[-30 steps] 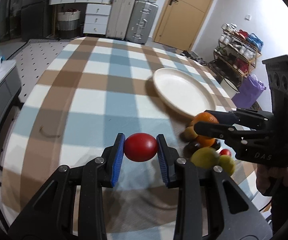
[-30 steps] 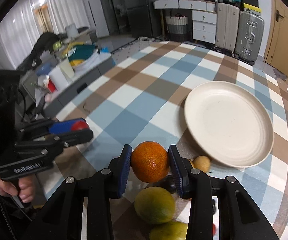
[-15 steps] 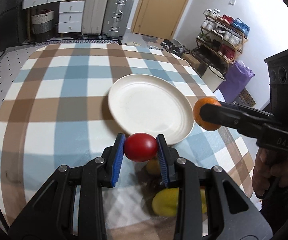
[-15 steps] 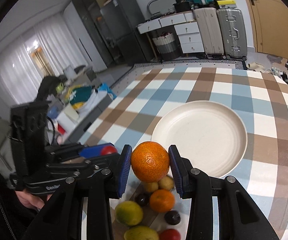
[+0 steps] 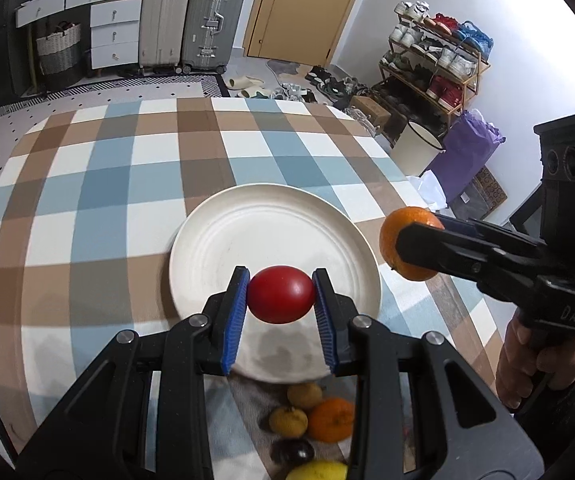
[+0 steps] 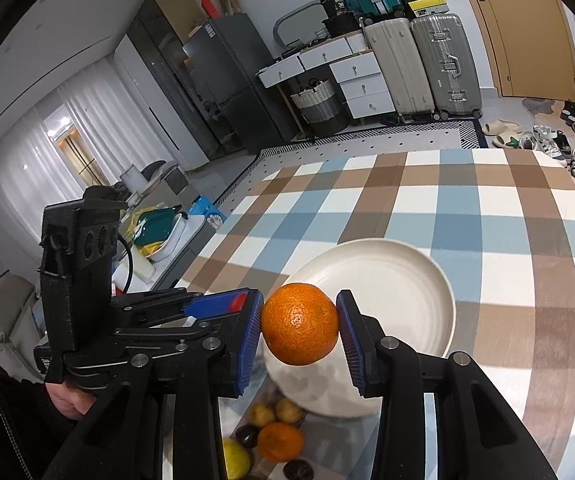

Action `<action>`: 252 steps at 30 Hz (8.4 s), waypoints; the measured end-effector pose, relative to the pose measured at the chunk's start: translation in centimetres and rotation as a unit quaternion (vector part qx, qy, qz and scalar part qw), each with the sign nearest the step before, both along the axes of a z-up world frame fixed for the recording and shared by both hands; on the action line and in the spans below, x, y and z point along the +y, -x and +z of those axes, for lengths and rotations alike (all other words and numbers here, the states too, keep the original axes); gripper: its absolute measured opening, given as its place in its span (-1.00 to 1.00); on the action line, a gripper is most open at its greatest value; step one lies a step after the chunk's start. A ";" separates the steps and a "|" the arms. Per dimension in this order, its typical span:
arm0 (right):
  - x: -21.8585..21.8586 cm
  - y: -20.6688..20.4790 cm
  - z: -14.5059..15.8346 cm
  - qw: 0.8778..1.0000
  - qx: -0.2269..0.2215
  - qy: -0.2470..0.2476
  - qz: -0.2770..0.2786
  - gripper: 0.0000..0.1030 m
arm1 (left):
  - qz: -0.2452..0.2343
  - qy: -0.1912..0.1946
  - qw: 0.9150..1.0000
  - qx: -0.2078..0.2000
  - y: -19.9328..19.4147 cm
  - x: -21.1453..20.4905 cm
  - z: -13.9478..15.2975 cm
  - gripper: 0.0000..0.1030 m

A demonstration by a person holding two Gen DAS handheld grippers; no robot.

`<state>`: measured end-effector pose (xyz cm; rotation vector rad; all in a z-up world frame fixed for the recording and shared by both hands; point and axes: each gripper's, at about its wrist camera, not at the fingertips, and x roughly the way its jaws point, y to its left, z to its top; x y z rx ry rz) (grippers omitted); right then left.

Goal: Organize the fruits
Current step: 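Carry tomato and orange over the cream plate and open both tools, then pull both open tools back from the plate toward the fruit, then close the left tool on the large green-yellow citrus, then lift the green citrus with the left tool while the right tool grasps the pale yellow guava, then carry citrus and guava onto the cream plate and open both tools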

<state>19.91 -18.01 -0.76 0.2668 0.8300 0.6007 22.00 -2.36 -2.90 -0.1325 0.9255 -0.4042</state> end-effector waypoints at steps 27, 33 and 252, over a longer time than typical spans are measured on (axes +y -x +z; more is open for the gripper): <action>-1.5 -5.9 -7.9 0.997 0.073 -0.028 -0.019 -0.25 | -0.018 0.005 0.998 0.060 -7.5 -2.9 -6.7 -0.44; -1.7 -5.2 -7.2 0.997 0.058 -0.016 -0.039 0.08 | -0.018 0.003 0.998 0.056 -6.9 -2.7 -6.0 -0.34; -0.8 3.1 -4.6 0.998 0.019 -0.026 -0.055 -0.01 | -0.006 0.116 0.992 0.056 1.9 1.7 -1.6 0.00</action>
